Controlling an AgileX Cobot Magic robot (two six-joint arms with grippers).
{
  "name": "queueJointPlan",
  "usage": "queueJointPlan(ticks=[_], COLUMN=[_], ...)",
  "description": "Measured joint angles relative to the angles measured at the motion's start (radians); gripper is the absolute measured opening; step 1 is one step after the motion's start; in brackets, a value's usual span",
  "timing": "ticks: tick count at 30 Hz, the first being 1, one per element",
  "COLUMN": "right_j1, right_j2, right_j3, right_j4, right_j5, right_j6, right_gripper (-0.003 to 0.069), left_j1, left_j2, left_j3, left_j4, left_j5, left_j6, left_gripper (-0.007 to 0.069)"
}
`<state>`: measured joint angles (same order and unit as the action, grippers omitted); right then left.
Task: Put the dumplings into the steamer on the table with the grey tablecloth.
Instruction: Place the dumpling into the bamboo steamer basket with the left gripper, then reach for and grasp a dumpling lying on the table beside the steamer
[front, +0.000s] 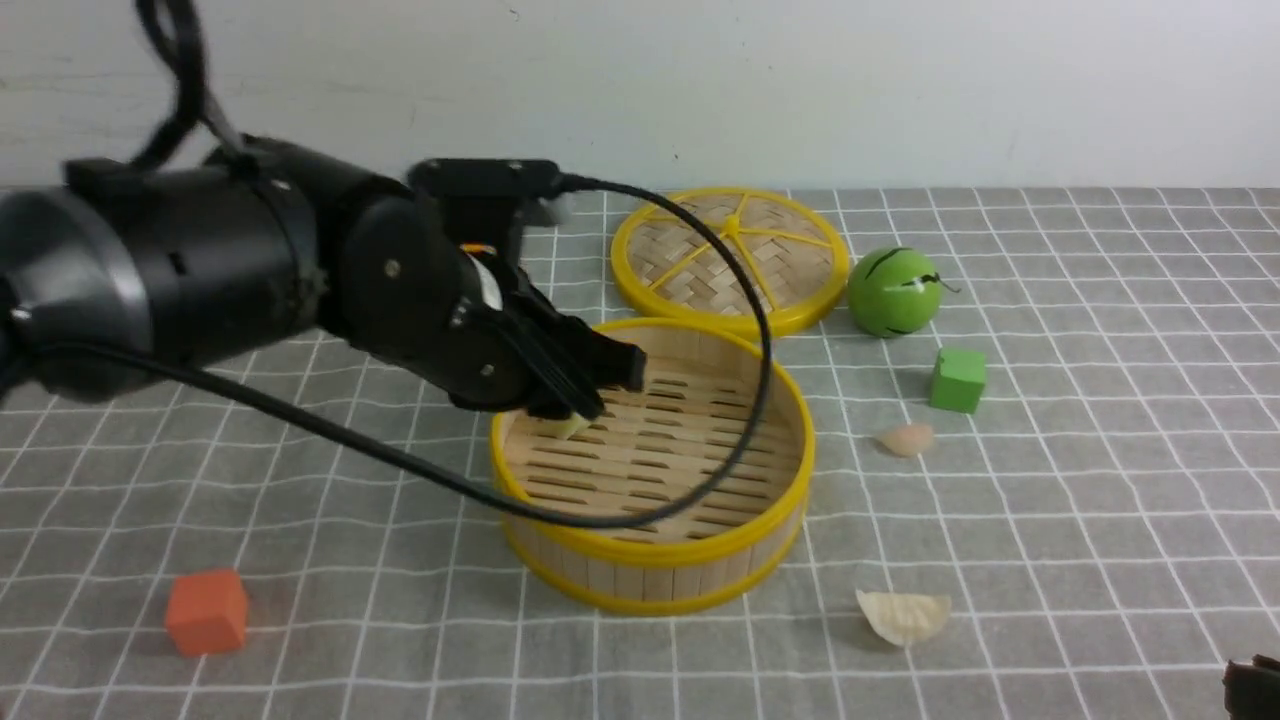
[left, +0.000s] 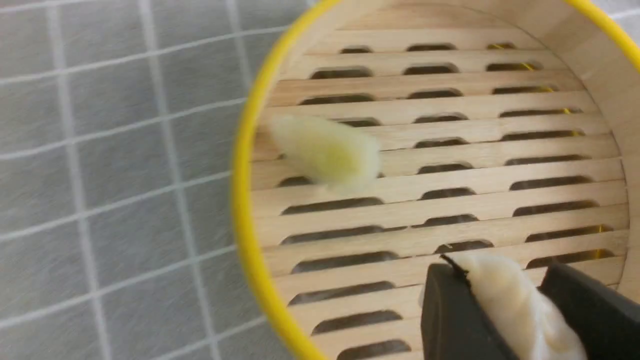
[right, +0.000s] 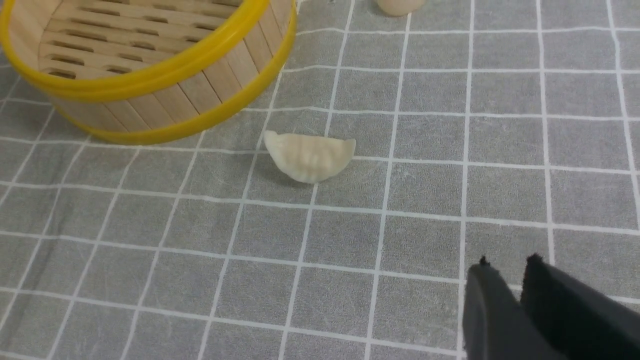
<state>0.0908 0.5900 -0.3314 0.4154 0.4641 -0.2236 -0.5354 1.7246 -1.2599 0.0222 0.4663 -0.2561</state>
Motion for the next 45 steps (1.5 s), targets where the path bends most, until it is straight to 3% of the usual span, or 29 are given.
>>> queueJointPlan(ticks=[6,9,10,16,21,26,29,34,40,45], right_j1=[0.000,0.000,0.000,0.000,0.000,0.000,0.000,0.000,0.000,0.002], right_j2=[0.000,0.000,0.000,0.000,0.000,0.005,0.052,0.262,0.572,0.842], right_j3=[0.000,0.000,0.000,0.000,0.000,-0.007,-0.061,-0.226,-0.384,-0.571], right_j4=[0.000,0.000,0.000,0.000,0.010,0.031,0.045,0.153,0.309,0.366], right_j5=[0.007,0.012,0.012,0.016,0.026,0.075,0.139,0.232,0.250,0.141], right_j6=[0.000,0.000,0.000,0.000,0.000,-0.011,-0.053,-0.190,-0.423,-0.482], right_gripper=[0.0105,0.0107,0.0109,0.0114,0.0119,0.0123,0.0134,0.0225,0.0382,0.0445], left_j1=[-0.009,-0.008,-0.009,-0.009,-0.009,-0.009,-0.009,-0.009,-0.009,-0.009], left_j2=[0.157,0.179,0.179,0.164,0.113,0.010,-0.103,-0.378,-0.716,-0.950], left_j3=[0.000,0.000,0.000,-0.014,-0.079,-0.170,-0.220,-0.222,-0.008,0.330], left_j4=[0.103,0.135,0.138,0.144,0.150,0.150,0.150,0.116,0.042,0.048], left_j5=[-0.040,-0.055,-0.063,-0.029,0.093,0.210,0.288,0.389,0.401,0.417], left_j6=[0.033,0.004,-0.016,-0.050,-0.056,-0.057,-0.057,-0.072,-0.057,-0.047], left_gripper=[0.0227,0.0304,0.0371,0.0563,0.0587,0.0521,0.0442,0.0232,0.0005,-0.0014])
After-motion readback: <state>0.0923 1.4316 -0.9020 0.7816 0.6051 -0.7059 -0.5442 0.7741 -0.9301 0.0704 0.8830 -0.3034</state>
